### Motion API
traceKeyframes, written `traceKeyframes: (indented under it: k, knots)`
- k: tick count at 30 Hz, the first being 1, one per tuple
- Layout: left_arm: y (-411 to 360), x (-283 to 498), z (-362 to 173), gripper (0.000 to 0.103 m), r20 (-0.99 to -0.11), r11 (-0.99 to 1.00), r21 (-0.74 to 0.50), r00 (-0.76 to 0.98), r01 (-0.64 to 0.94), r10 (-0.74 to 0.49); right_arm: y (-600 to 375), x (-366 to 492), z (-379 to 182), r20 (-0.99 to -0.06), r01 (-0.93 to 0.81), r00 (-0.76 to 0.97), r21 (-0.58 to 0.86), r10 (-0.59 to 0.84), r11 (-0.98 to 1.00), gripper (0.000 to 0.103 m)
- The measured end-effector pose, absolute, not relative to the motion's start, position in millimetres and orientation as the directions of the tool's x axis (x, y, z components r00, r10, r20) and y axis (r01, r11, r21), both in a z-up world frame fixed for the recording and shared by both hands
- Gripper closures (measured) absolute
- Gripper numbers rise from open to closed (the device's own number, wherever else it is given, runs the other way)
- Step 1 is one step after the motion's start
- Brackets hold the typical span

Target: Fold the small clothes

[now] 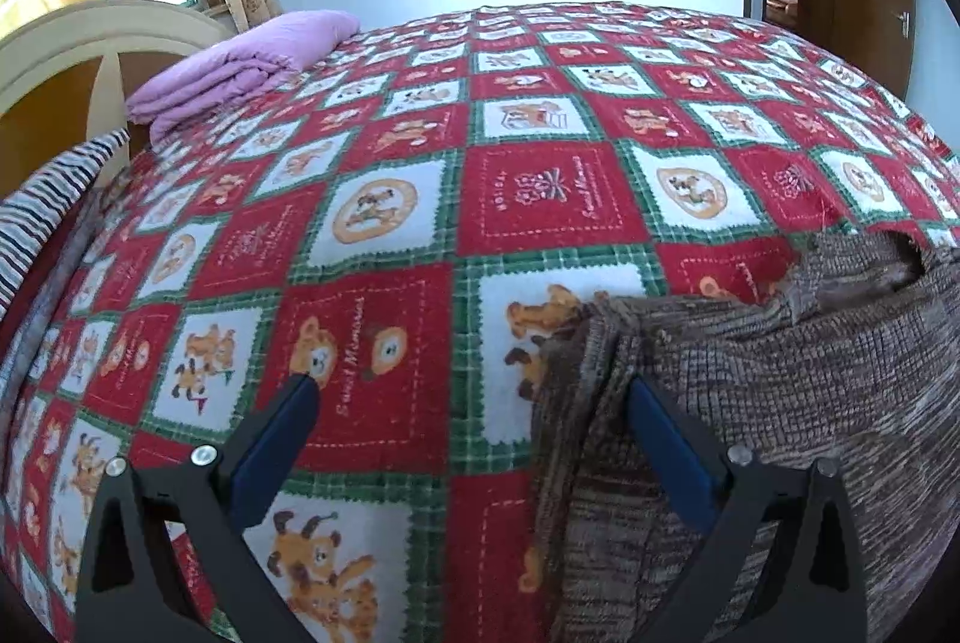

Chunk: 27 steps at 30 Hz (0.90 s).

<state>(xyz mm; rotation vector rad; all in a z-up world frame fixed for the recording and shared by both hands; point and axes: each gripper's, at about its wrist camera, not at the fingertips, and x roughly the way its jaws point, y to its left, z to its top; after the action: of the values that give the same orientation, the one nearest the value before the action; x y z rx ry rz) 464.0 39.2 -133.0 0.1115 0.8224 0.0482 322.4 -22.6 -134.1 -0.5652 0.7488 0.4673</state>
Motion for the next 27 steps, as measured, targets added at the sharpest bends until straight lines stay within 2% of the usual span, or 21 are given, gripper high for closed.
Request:
traceKeyframes:
  k: [7, 20, 21, 22, 24, 27]
  knots:
    - [45.7, 468.2, -137.5, 0.000, -0.745, 0.999, 0.054, 0.666, -0.003, 0.042, -8.5, 322.1, -138.1, -0.707, -0.559, 0.691, -0.391, 0.151, 0.732, 0.039]
    - [47.3, 461.7, -134.7, 0.001, -0.717, 0.999, 0.005, 0.697, 0.034, -0.020, 26.0, 331.7, -143.8, -0.644, -0.547, 0.751, -0.482, 0.147, 0.684, 0.040]
    - [47.1, 462.1, -134.8, 0.001, -0.718, 0.999, 0.001, 0.696, 0.039, -0.027, 26.1, 332.0, -144.2, -0.644, -0.547, 0.751, -0.478, 0.149, 0.687, 0.046]
    - [47.4, 462.5, -135.2, 0.005, -0.720, 0.999, -0.012, 0.692, 0.050, -0.043, 25.0, 333.0, -144.1, -0.654, -0.557, 0.740, -0.462, 0.159, 0.690, 0.059]
    - [48.3, 462.9, -136.2, 0.013, -0.725, 0.997, -0.038, 0.685, 0.070, -0.076, 26.6, 335.6, -145.5, -0.680, -0.581, 0.712, -0.431, 0.174, 0.691, 0.077]
    - [49.2, 463.6, -138.1, 0.026, -0.732, 0.991, -0.081, 0.668, 0.104, -0.130, 30.3, 333.1, -147.8, -0.690, -0.598, 0.700, -0.425, 0.184, 0.680, 0.086]
